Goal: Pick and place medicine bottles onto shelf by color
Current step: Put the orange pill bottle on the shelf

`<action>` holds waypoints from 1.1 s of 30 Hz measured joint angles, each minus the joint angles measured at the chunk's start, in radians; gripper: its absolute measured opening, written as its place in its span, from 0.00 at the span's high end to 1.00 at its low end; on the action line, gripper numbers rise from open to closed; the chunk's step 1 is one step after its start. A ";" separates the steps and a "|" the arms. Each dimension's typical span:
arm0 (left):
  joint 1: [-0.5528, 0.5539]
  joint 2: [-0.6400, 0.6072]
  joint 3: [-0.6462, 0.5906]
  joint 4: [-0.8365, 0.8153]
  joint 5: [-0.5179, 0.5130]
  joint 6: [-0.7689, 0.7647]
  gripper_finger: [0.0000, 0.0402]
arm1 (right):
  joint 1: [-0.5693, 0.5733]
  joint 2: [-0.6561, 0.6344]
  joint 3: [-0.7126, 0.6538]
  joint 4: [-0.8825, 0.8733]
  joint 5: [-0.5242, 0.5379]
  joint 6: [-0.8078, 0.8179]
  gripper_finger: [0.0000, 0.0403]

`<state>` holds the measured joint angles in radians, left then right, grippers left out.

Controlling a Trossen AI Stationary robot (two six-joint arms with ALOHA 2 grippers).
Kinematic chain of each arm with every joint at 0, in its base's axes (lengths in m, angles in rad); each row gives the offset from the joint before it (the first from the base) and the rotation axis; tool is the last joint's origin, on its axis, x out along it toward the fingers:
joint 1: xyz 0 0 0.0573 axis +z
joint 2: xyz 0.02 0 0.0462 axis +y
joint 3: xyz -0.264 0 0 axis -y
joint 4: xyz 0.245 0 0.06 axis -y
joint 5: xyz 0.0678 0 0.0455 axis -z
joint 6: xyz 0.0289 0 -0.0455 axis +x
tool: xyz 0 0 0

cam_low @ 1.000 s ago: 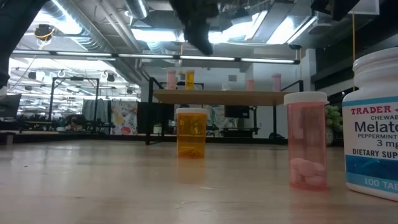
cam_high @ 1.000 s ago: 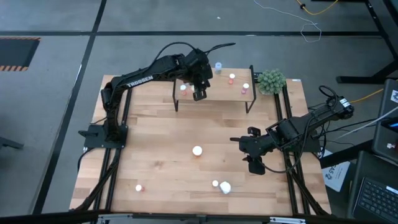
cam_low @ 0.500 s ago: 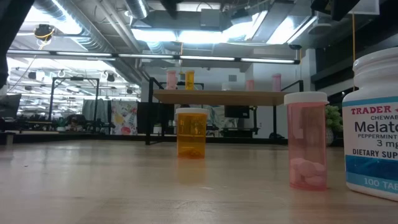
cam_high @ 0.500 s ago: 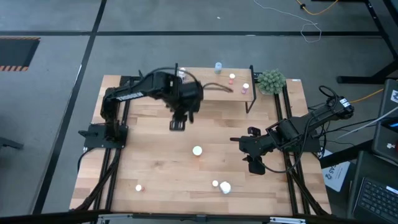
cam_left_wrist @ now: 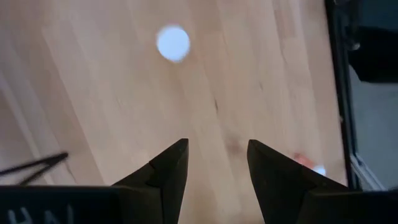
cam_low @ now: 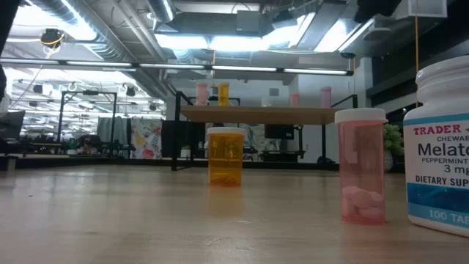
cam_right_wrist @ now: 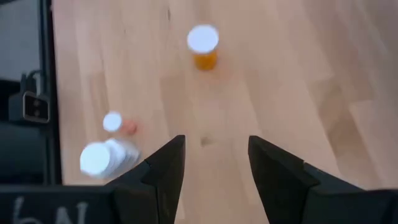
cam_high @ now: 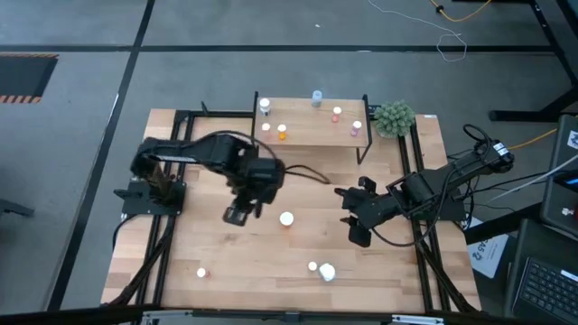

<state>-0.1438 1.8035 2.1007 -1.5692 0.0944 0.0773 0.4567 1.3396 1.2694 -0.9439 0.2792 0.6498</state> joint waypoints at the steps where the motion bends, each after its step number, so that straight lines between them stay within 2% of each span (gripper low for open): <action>1: -0.008 -0.022 -0.021 -0.005 0.000 -0.008 0.60 | 0.000 0.000 0.000 0.006 0.015 0.001 0.56; 3: -0.016 -0.071 -0.069 0.002 -0.019 -0.036 0.60 | 0.000 0.001 0.000 0.015 0.044 0.001 0.56; 8: -0.028 -0.257 -0.204 -0.003 -0.148 -0.131 0.60 | 0.000 0.001 0.000 0.056 0.137 -0.009 0.56; 11: -0.038 -0.363 -0.285 -0.001 -0.221 -0.195 0.60 | -0.008 0.001 0.000 0.164 0.181 -0.143 0.56; 14: -0.038 -0.456 -0.360 0.000 -0.284 -0.261 0.60 | -0.019 0.005 0.000 0.329 0.138 -0.312 0.56; 17: -0.050 -0.548 -0.425 0.001 -0.330 -0.319 0.60 | -0.044 0.035 0.002 0.520 0.073 -0.373 0.56; 20: -0.063 -0.625 -0.486 0.019 -0.368 -0.339 0.60 | -0.083 0.087 0.002 0.622 -0.019 -0.448 0.55; 23: -0.074 -0.700 -0.542 0.070 -0.388 -0.340 0.60 | -0.128 0.148 0.002 0.637 -0.071 -0.472 0.55; 33: -0.075 -0.860 -0.712 0.259 -0.449 -0.333 0.60 | -0.249 0.365 0.001 0.644 -0.090 -0.438 0.55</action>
<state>-0.2192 0.9437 1.3886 -1.3105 -0.3541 -0.2562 0.2074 1.7045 1.2705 -0.3001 0.1889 0.2120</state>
